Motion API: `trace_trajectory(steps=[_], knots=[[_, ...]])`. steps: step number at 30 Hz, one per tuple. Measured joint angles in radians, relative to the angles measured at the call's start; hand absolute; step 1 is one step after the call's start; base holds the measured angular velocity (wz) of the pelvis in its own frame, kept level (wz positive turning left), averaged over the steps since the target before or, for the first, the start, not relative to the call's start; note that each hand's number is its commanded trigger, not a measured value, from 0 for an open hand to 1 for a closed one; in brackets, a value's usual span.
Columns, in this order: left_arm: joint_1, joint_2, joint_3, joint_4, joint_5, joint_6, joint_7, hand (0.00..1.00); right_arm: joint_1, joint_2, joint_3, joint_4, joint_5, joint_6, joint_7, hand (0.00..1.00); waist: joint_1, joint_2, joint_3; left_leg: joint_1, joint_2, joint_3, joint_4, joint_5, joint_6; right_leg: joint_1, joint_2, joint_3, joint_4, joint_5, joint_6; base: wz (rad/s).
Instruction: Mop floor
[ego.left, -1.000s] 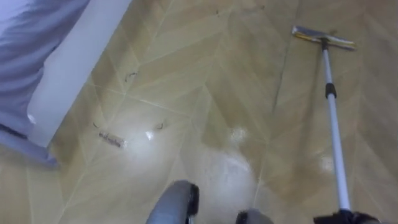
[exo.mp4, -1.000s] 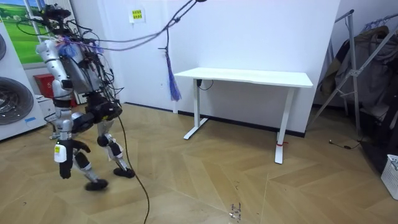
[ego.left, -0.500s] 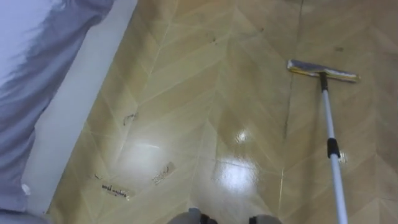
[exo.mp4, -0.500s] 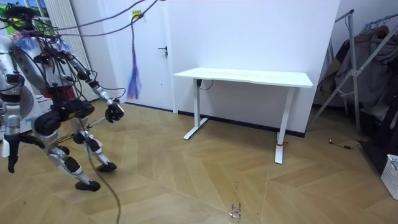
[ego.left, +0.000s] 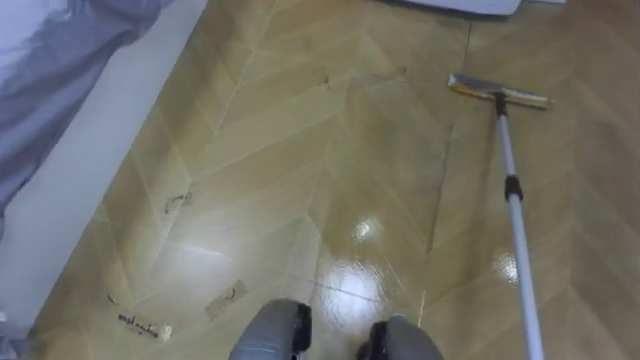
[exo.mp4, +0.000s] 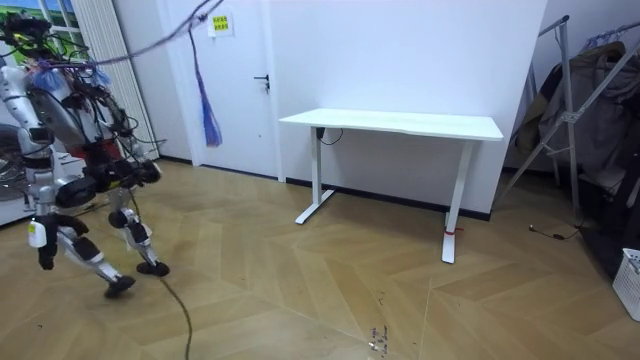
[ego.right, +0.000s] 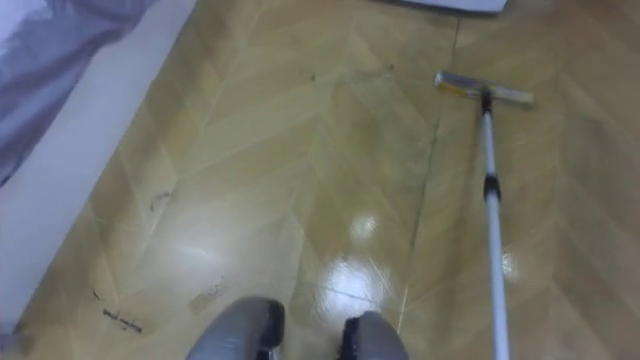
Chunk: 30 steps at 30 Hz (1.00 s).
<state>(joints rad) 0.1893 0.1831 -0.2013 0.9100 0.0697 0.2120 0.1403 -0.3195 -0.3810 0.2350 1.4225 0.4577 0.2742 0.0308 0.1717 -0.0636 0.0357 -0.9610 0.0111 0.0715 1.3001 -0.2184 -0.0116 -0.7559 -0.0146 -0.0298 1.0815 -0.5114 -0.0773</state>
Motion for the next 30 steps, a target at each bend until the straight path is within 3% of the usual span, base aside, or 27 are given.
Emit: trace_trajectory(steps=[1, 2, 3, 4, 5, 6, 7, 8, 9, 10, 11, 12, 13, 14, 16, 19, 20, 21, 22, 23, 25, 26, 28, 30], knots=[[0.001, 0.001, 0.000, 0.000, 0.002, 0.000, -0.004, 0.00, -0.017, -0.004, 0.004, -0.007, 0.009, 0.001, 0.006, 1.00, 0.006, -0.003, 0.0010, 0.000, 0.000, -0.002, -0.090, -0.010, -0.003, 0.007, 0.002, 0.000, -0.004, -0.005, 0.003, -0.16], [0.007, 0.007, 0.000, -0.001, 0.004, -0.001, -0.016, 0.00, -0.037, -0.009, 0.008, -0.021, 0.028, -0.003, 0.016, 1.00, 0.016, -0.004, -0.0006, 0.017, -0.001, -0.012, -0.283, -0.009, -0.002, 0.027, 0.003, 0.000, -0.009, -0.022, 0.007, -0.08], [0.008, 0.018, 0.001, -0.010, 0.009, -0.002, -0.034, 0.00, -0.036, -0.008, 0.007, -0.027, 0.044, -0.009, 0.025, 1.00, 0.020, 0.005, -0.0073, 0.036, -0.006, -0.014, -0.378, 0.008, 0.031, 0.053, -0.002, 0.001, -0.014, -0.047, 0.015, 0.00], [0.007, 0.023, 0.003, -0.010, 0.014, -0.001, -0.044, 0.00, -0.025, -0.008, 0.005, -0.027, 0.052, -0.015, 0.034, 1.00, 0.018, 0.002, -0.0095, 0.048, -0.013, -0.012, -0.382, -0.004, 0.052, 0.067, -0.007, 0.000, -0.024, -0.055, 0.027, 0.26], [0.002, 0.029, 0.006, -0.003, 0.030, 0.000, -0.056, 0.00, 0.004, -0.011, -0.002, -0.024, 0.053, -0.016, 0.047, 1.00, 0.009, -0.001, -0.0098, 0.072, -0.027, -0.002, -0.401, -0.018, 0.075, 0.101, -0.024, -0.005, -0.056, -0.062, 0.054, 0.43], [-0.008, 0.030, 0.002, 0.000, 0.047, -0.002, -0.064, 0.00, 0.041, -0.016, -0.002, -0.013, 0.054, -0.021, 0.056, 1.00, 0.001, 0.010, -0.0102, 0.099, -0.030, 0.013, -0.412, -0.035, 0.100, 0.140, -0.043, -0.019, -0.094, -0.062, 0.063, 0.42], [-0.009, 0.029, 0.001, 0.001, 0.056, -0.004, -0.068, 0.00, 0.063, -0.018, -0.001, -0.006, 0.053, -0.025, 0.060, 1.00, -0.002, 0.013, -0.0111, 0.114, -0.041, 0.015, -0.418, -0.046, 0.111, 0.159, -0.056, -0.022, -0.104, -0.062, 0.066, 0.23], [-0.016, 0.027, 0.002, 0.004, 0.080, -0.010, -0.078, 0.00, 0.112, -0.026, 0.002, 0.005, 0.048, -0.030, 0.069, 1.00, -0.005, 0.016, -0.0148, 0.138, -0.065, 0.019, -0.424, -0.070, 0.122, 0.171, -0.078, -0.022, -0.083, -0.054, 0.082, 0.18], [-0.028, 0.022, 0.002, 0.012, 0.100, -0.014, -0.085, 0.00, 0.160, -0.036, 0.012, 0.024, 0.038, -0.032, 0.078, 1.00, -0.017, 0.031, -0.0184, 0.156, -0.081, 0.029, -0.419, -0.094, 0.142, 0.158, -0.097, -0.022, -0.022, -0.019, 0.109, 0.20], [-0.028, 0.020, 0.002, 0.013, 0.100, -0.019, -0.085, 0.00, 0.183, -0.039, 0.012, 0.030, 0.027, -0.032, 0.075, 1.00, -0.026, 0.041, -0.0224, 0.162, -0.087, 0.032, -0.415, -0.103, 0.156, 0.149, -0.105, -0.018, 0.009, 0.005, 0.120, 0.16], [-0.027, 0.018, 0.001, 0.013, 0.101, -0.025, -0.085, 0.00, 0.228, -0.038, 0.012, 0.036, 0.005, -0.032, 0.070, 1.00, -0.039, 0.061, -0.0301, 0.177, -0.098, 0.033, -0.411, -0.125, 0.168, 0.128, -0.106, 0.002, 0.064, 0.054, 0.129, 0.00], [-0.025, 0.012, 0.003, 0.013, 0.100, -0.029, -0.084, 0.00, 0.270, -0.034, 0.013, 0.037, 0.002, -0.033, 0.062, 1.00, -0.050, 0.082, -0.0327, 0.191, -0.102, 0.030, -0.412, -0.144, 0.176, 0.104, -0.105, 0.009, 0.112, 0.113, 0.133, -0.07], [-0.025, 0.010, 0.003, 0.013, 0.099, -0.030, -0.083, 0.00, 0.287, -0.028, 0.015, 0.036, 0.002, -0.033, 0.056, 1.00, -0.056, 0.094, -0.0356, 0.196, -0.102, 0.027, -0.412, -0.153, 0.180, 0.089, -0.103, 0.011, 0.129, 0.132, 0.136, -0.09], [-0.025, 0.008, 0.002, 0.011, 0.100, -0.032, -0.080, 0.00, 0.314, -0.010, 0.016, 0.036, 0.001, -0.033, 0.037, 1.00, -0.070, 0.110, -0.0320, 0.207, -0.103, 0.025, -0.415, -0.167, 0.186, 0.057, -0.096, 0.021, 0.141, 0.136, 0.137, -0.04], [-0.024, 0.006, 0.003, 0.012, 0.103, -0.030, -0.069, 0.00, 0.338, 0.030, 0.014, 0.036, 0.001, -0.033, 0.014, 1.00, -0.097, 0.114, -0.0285, 0.222, -0.107, 0.025, -0.429, -0.179, 0.189, -0.012, -0.086, 0.032, 0.114, 0.129, 0.135, 0.00], [-0.021, -0.011, -0.001, 0.017, 0.101, -0.026, -0.057, 0.00, 0.358, 0.080, 0.010, 0.034, -0.001, -0.032, -0.007, 1.00, -0.122, 0.114, -0.0244, 0.270, -0.107, 0.021, -0.468, -0.189, 0.180, -0.061, -0.068, 0.030, -0.134, 0.143, 0.115, -0.01], [-0.021, -0.019, 0.000, 0.017, 0.101, -0.020, -0.057, 0.00, 0.360, 0.089, 0.003, 0.030, -0.007, -0.028, -0.017, 1.00, -0.122, 0.110, -0.0231, 0.285, -0.107, 0.019, -0.473, -0.198, 0.173, -0.063, -0.055, 0.029, -0.241, 0.186, 0.104, 0.00], [-0.021, -0.025, 0.001, 0.026, 0.102, -0.016, -0.056, 0.00, 0.359, 0.096, -0.012, 0.024, -0.017, -0.013, -0.030, 1.00, -0.119, 0.104, -0.0216, 0.299, -0.105, 0.012, -0.473, -0.210, 0.163, -0.057, -0.044, 0.026, -0.266, 0.240, 0.098, 0.00], [-0.021, -0.029, 0.001, 0.034, 0.102, -0.014, -0.055, 0.00, 0.358, 0.097, -0.019, 0.020, -0.021, -0.007, -0.034, 1.00, -0.114, 0.098, -0.0185, 0.307, -0.103, 0.005, -0.472, -0.215, 0.156, -0.048, -0.037, 0.025, -0.271, 0.246, 0.091, -0.09], [-0.017, -0.032, 0.001, 0.037, 0.101, -0.007, -0.055, 0.00, 0.333, 0.097, -0.031, 0.011, -0.027, 0.014, -0.043, 1.00, -0.097, 0.106, -0.0225, 0.325, -0.092, -0.003, -0.473, -0.226, 0.142, -0.027, -0.024, 0.015, -0.279, 0.246, 0.077, -0.08], [-0.018, -0.033, 0.002, 0.041, 0.091, 0.007, -0.048, 0.00, 0.278, 0.093, -0.042, 0.021, -0.029, 0.041, -0.055, 1.00, -0.089, 0.098, -0.0177, 0.347, -0.090, -0.031, -0.471, -0.236, 0.128, 0.000, -0.021, -0.005, -0.277, 0.232, 0.063, 0.10], [-0.023, -0.030, 0.002, 0.040, 0.081, 0.010, -0.038, 0.00, 0.228, 0.082, -0.046, 0.022, -0.028, 0.064, -0.058, 1.00, -0.083, 0.084, -0.0119, 0.359, -0.090, -0.035, -0.468, -0.243, 0.122, 0.007, -0.024, -0.012, -0.259, 0.212, 0.051, 0.26], [-0.024, -0.026, 0.004, 0.041, 0.072, 0.009, -0.034, 0.00, 0.142, 0.056, -0.052, 0.020, -0.028, 0.066, -0.063, 1.00, -0.078, 0.069, -0.0088, 0.363, -0.086, -0.041, -0.445, -0.255, 0.108, 0.012, -0.036, -0.028, -0.229, 0.184, 0.038, 0.23], [-0.032, -0.008, 0.003, 0.037, 0.067, 0.008, -0.033, 0.00, 0.017, 0.023, -0.050, 0.015, -0.011, 0.045, -0.061, 1.00, -0.056, 0.049, 0.0024, 0.357, -0.071, -0.040, -0.388, -0.268, 0.085, 0.017, -0.034, -0.040, -0.184, 0.154, 0.016, 0.20]])
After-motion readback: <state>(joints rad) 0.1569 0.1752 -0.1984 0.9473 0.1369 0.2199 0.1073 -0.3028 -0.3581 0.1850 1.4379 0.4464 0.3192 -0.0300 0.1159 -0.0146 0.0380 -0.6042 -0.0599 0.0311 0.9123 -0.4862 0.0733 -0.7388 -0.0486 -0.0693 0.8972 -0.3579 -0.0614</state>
